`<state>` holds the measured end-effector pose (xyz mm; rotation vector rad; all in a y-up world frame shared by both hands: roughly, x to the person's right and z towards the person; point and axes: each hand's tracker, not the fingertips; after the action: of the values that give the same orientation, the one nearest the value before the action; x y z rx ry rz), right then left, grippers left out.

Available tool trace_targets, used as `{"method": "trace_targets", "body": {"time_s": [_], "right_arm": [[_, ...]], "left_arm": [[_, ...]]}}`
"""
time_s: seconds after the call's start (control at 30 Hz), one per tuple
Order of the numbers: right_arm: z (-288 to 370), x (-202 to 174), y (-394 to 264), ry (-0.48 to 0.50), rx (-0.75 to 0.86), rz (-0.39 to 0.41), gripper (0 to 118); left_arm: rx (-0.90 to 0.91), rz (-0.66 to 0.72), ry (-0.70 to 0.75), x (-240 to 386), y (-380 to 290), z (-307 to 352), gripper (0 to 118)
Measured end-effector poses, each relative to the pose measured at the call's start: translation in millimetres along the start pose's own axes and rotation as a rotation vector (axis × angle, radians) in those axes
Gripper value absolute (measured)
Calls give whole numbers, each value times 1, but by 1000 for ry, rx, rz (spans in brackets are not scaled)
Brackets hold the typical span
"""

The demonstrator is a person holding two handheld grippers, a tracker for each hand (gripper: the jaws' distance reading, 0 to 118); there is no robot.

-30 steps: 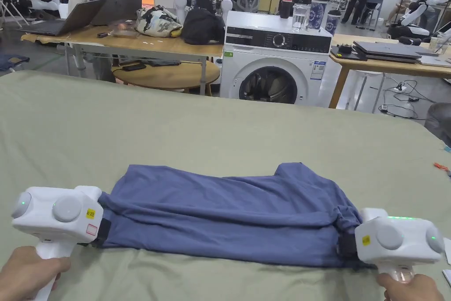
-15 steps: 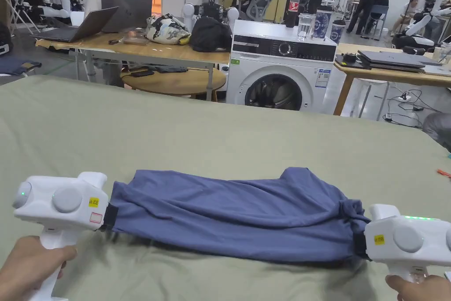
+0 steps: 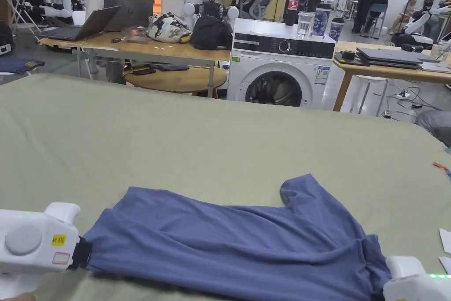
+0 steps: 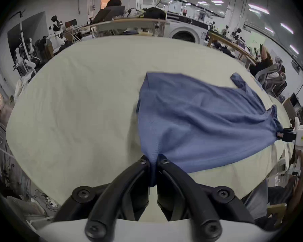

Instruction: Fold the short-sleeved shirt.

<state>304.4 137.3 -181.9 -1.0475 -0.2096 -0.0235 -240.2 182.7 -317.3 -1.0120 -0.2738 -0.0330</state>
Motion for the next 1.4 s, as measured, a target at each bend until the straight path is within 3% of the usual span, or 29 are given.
{"method": "trace_targets", "body": {"time_s": [0.37, 0.43, 0.47, 0.57, 0.63, 0.8, 0.83, 0.9, 0.93, 0.97, 1.0, 1.23, 1.4], "right_arm": [[-23, -7, -3, -33, 9, -1, 6], [-14, -12, 8, -75, 8, 12, 19], [-5, -15, 12, -99, 38, 17, 34], [14, -24, 33, -99, 138, -7, 55], [24, -30, 46, -81, 204, -21, 55], [40, -50, 63, -30, 467, -111, 55], [43, -55, 63, -16, 526, -130, 54], [42, -61, 64, -16, 596, -132, 38], [43, -65, 64, -14, 637, -131, 24], [44, -69, 64, -8, 673, -132, 6], [47, -78, 59, -15, 710, -130, 0], [45, -99, 64, -3, 778, -95, 0], [25, -110, 84, 29, 710, -52, 0]], "left_arm": [[-57, 8, 35, 2, -13, -35, 0], [-62, 23, 39, 3, -3, -32, 0], [-59, 25, 41, 6, 3, -29, 8], [49, 16, 57, 16, 18, -13, 34], [133, 12, 40, 29, 27, -1, 40], [412, -16, 29, 56, 31, 25, 40], [479, -23, 32, 62, 27, 30, 40], [589, -52, 64, 71, 19, 33, 38], [636, -71, 94, 77, 15, 35, 32], [679, -84, 118, 83, 12, 37, 12], [707, -106, 137, 88, 9, 39, 1], [711, -95, 147, 89, 27, 42, 0], [393, -81, 90, 48, 100, -6, 0]]}}
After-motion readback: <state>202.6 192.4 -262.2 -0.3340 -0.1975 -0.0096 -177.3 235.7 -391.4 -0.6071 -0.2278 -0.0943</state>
